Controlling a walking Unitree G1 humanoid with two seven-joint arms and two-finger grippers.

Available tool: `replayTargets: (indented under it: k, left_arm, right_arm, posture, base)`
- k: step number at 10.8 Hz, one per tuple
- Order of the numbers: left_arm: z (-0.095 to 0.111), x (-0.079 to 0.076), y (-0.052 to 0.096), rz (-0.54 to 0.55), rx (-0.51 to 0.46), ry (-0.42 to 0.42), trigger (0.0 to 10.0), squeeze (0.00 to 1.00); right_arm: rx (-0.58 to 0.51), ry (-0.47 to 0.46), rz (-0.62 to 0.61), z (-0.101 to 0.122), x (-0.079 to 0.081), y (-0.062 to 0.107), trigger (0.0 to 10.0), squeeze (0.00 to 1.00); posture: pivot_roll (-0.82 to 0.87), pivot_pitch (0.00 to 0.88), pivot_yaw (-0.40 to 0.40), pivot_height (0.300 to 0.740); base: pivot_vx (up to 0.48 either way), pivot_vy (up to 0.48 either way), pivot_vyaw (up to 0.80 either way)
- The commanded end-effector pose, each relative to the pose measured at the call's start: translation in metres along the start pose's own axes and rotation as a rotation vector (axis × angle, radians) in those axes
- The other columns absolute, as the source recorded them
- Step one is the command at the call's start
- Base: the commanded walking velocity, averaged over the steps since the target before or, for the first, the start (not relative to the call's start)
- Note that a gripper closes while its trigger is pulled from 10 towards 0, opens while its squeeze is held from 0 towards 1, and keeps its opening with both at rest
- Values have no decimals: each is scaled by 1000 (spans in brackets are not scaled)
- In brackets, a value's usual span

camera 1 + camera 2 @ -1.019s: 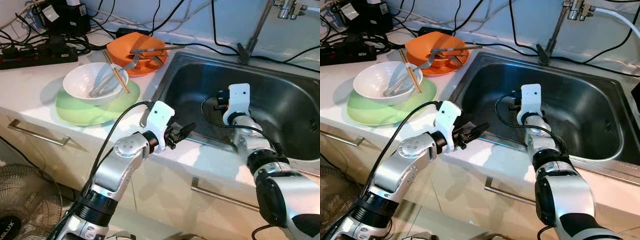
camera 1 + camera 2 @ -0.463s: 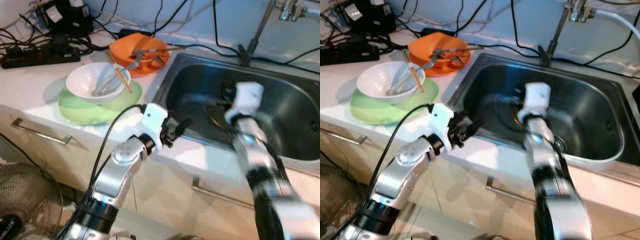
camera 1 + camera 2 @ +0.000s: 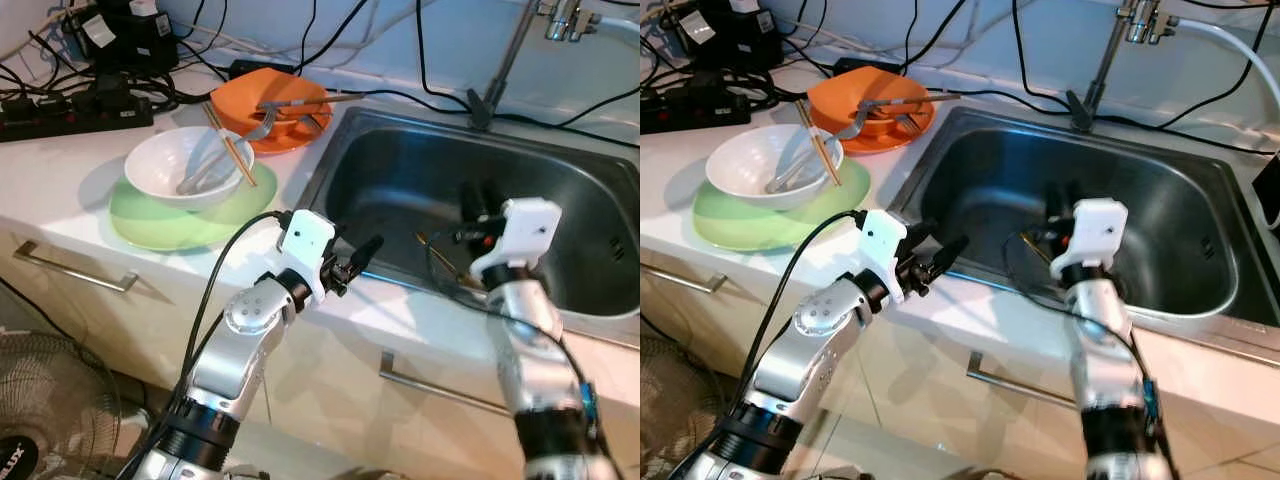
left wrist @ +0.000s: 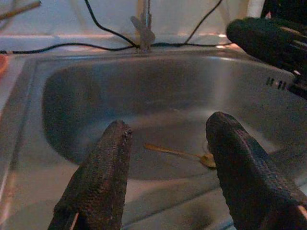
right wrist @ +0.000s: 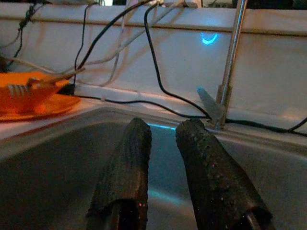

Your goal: Kitchen organization

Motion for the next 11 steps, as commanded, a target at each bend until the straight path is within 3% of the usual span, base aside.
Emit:
replayTargets:
  k: [1,2,3,5,7,9,10,11]
  left_arm:
    - [3,7,0,40,-23,-8,10000,0]
    - [14,18,2,105,-78,-54,10000,0]
    - [19,21,3,123,-95,-86,10000,0]
    - [58,27,2,172,-207,-277,10000,0]
    - [115,37,9,259,-340,-606,10000,0]
    - [127,49,22,287,-302,-889,10000,0]
    - [120,54,30,248,-212,-1039,10000,0]
    - [112,57,34,228,-156,-1108,10000,0]
  right_arm:
    - [15,-24,16,0,10,3,10000,0]
    - [31,-49,36,-3,26,8,10000,0]
    - [33,-63,39,-3,29,8,10000,0]
    - [45,-99,32,-3,36,5,10000,0]
    - [64,-123,41,-5,44,4,10000,0]
    - [72,-128,40,-6,45,4,10000,0]
    - [77,-133,38,-7,45,3,10000,0]
    - [83,-136,38,-8,46,3,10000,0]
  posture:
    - [5,20,-48,740]
    - [10,27,-48,740]
    - [12,29,-48,740]
    - [25,36,-51,740]
    - [39,45,-57,740]
    - [45,54,-62,740]
    - [50,55,-63,740]
    - [56,58,-65,740]
  base:
    - [0,0,0]
    - [0,0,0]
    - [0,0,0]
    - [0,0,0]
    - [0,0,0]
    - [0,0,0]
    - [0,0,0]
    - [0,0,0]
Point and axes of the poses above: a point about 5 cm out from each wrist's last joint towards the gripper, its own y axis pointing back from the gripper into the wrist, its own z axis along the axis of the wrist's last joint, x = y × z, the point moved 4 cm from there along -y, pointing out of the wrist towards the gripper, and after that the axes turned 2 degrees about -y, right-handed, at the moved point
